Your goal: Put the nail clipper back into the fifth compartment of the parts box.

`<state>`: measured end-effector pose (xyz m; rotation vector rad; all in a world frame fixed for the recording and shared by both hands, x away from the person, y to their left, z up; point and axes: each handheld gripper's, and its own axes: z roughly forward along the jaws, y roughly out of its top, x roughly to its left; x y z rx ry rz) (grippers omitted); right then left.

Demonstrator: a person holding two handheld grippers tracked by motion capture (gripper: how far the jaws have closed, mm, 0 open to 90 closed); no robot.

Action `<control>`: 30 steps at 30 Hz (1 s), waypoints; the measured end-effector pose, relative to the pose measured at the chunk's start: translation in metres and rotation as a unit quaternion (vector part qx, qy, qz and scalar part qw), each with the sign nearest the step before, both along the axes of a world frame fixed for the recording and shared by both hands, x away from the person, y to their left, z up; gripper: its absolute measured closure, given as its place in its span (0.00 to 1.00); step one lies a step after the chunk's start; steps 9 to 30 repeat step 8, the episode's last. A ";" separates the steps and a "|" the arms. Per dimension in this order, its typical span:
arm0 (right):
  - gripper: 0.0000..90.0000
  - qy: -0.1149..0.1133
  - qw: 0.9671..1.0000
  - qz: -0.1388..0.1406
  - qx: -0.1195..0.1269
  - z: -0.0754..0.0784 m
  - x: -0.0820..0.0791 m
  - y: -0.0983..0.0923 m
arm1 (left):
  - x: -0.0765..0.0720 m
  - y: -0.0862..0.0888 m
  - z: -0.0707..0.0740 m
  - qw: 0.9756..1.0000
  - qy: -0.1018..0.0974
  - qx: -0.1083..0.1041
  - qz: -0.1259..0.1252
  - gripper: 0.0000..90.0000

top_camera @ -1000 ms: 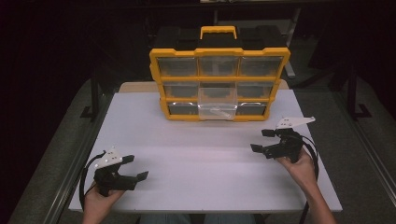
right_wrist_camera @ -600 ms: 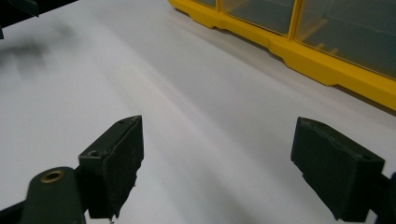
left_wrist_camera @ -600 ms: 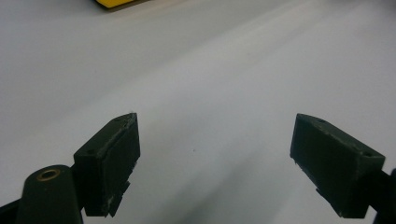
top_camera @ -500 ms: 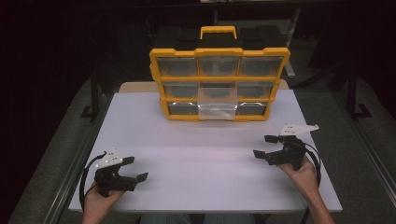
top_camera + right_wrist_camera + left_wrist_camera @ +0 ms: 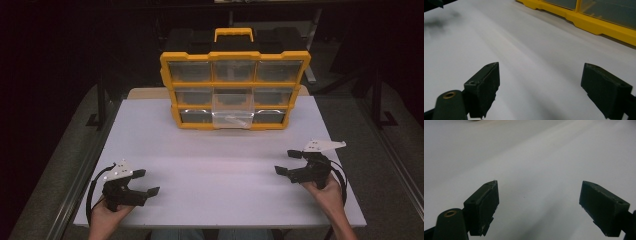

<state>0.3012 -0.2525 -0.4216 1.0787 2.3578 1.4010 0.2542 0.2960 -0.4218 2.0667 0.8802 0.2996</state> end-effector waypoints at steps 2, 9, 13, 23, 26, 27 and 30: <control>0.16 -0.004 1.000 0.000 -0.001 0.000 -0.003 -0.001 | 0.001 0.000 0.000 1.000 0.000 -0.002 -0.002 0.18; 0.15 -0.006 1.000 -0.004 0.000 -0.002 -0.005 -0.004 | 0.000 -0.001 0.001 1.000 -0.004 0.002 -0.003 0.18; 0.15 -0.006 1.000 -0.004 0.000 -0.002 -0.005 -0.004 | 0.000 -0.001 0.001 1.000 -0.004 0.002 -0.003 0.18; 0.15 -0.006 1.000 -0.004 0.000 -0.002 -0.005 -0.004 | 0.000 -0.001 0.001 1.000 -0.004 0.002 -0.003 0.18; 0.15 -0.006 1.000 -0.004 0.000 -0.002 -0.005 -0.004 | 0.000 -0.001 0.001 1.000 -0.004 0.002 -0.003 0.18; 0.15 -0.006 1.000 -0.004 0.000 -0.002 -0.005 -0.004 | 0.000 -0.001 0.001 1.000 -0.004 0.002 -0.003 0.18; 0.15 -0.006 1.000 -0.004 0.000 -0.002 -0.005 -0.004 | 0.000 -0.001 0.001 1.000 -0.004 0.002 -0.003 0.18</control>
